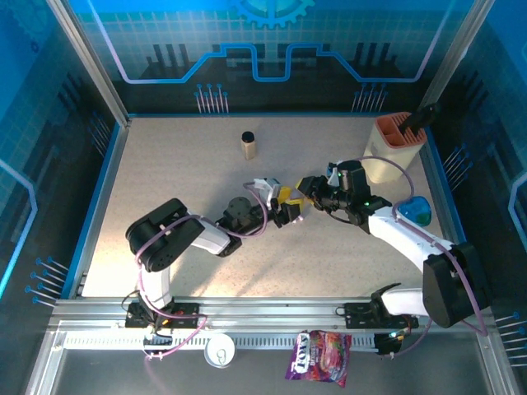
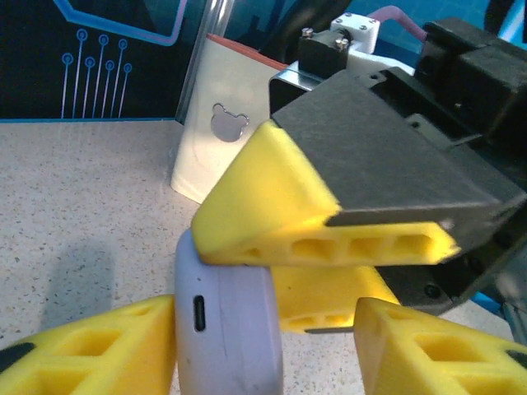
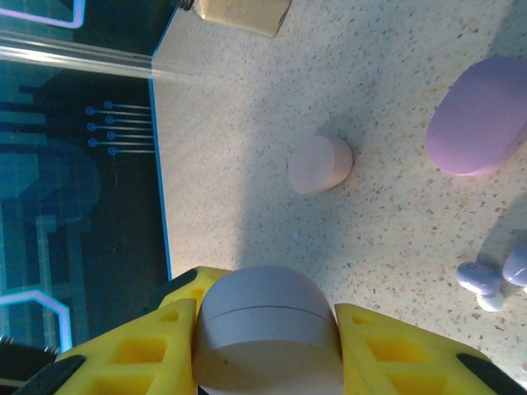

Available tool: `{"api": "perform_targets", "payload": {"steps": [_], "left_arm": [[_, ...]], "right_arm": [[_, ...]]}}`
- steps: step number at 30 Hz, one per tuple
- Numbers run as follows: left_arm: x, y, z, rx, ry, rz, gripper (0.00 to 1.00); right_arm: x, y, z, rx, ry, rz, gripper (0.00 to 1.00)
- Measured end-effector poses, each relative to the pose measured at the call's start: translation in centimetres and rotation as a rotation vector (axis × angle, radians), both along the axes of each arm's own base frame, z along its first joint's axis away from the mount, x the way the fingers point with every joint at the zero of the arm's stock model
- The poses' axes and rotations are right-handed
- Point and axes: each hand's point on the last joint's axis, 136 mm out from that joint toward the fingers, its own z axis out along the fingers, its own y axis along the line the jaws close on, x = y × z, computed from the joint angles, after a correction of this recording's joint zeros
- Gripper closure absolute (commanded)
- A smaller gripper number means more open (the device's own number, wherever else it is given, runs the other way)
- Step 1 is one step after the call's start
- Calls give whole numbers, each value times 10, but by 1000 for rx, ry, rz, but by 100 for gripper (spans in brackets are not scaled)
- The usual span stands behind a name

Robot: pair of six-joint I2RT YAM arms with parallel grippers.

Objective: Insert the wireless bluetooth earbuds into the charging case

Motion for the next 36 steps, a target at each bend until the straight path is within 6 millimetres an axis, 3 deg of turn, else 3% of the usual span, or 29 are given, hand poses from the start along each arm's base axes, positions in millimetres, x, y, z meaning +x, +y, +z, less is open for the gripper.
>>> {"api": "perform_targets", "payload": {"steps": [7, 9, 14, 19, 24, 29, 36], "left_arm": [[5, 2, -6, -3, 22, 23, 82], [5, 2, -5, -6, 24, 23, 87], [1, 0, 0, -22, 21, -10, 89], [-16, 5, 18, -88, 75, -114, 91], [-27, 16, 45, -194, 173, -244, 96], [-39, 20, 55, -237, 260, -351, 100], [-52, 22, 60, -265, 348, -452, 100]], "right_arm": [[-4, 4, 1, 10, 1, 30, 65], [-4, 4, 1, 6, -5, 33, 59], [-6, 9, 8, -10, -86, 109, 37], [-7, 8, 37, -8, -323, 251, 32], [-26, 13, 66, 59, -532, 473, 34], [-52, 21, 75, 126, -615, 643, 40], [-59, 24, 73, 169, -603, 698, 64]]}}
